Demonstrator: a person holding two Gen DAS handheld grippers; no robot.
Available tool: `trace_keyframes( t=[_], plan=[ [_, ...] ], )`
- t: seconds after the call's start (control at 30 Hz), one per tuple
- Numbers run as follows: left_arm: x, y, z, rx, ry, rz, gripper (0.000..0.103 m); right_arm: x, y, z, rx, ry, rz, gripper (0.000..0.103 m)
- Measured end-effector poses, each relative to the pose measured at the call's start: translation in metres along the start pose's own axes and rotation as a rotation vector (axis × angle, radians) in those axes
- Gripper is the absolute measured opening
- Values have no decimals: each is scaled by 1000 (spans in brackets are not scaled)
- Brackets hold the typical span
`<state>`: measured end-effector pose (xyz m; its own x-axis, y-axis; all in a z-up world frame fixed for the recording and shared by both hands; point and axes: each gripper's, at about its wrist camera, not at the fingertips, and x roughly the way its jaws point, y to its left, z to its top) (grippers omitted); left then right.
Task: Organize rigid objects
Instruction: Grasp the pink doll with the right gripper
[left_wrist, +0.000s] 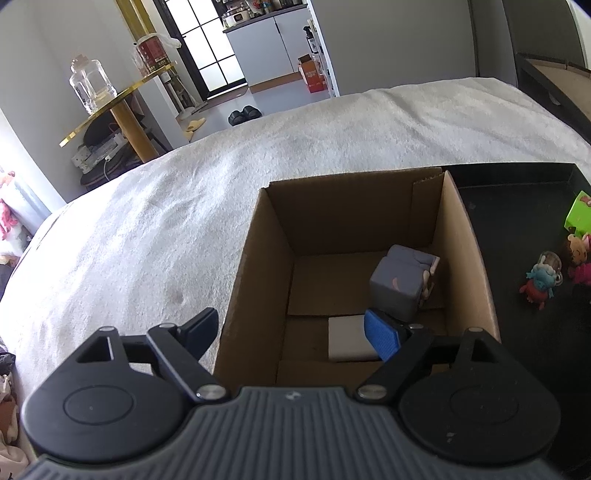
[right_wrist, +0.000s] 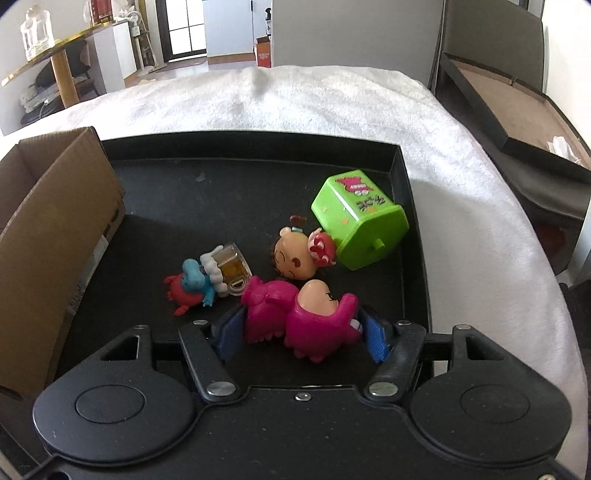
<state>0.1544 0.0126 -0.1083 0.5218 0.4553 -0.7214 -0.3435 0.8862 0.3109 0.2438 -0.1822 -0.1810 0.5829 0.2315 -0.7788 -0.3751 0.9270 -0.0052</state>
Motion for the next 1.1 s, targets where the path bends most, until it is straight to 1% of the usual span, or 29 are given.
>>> trace_keyframes(
  t=[0.47,1.1],
  plan=[
    [-6,10,1,-13,-16,-18,85,-26,9,22,-14,-97,35,64],
    [-7,34,-2,-55,-33,-16,85,-53,45,43,-95,-213,123,64]
  ],
)
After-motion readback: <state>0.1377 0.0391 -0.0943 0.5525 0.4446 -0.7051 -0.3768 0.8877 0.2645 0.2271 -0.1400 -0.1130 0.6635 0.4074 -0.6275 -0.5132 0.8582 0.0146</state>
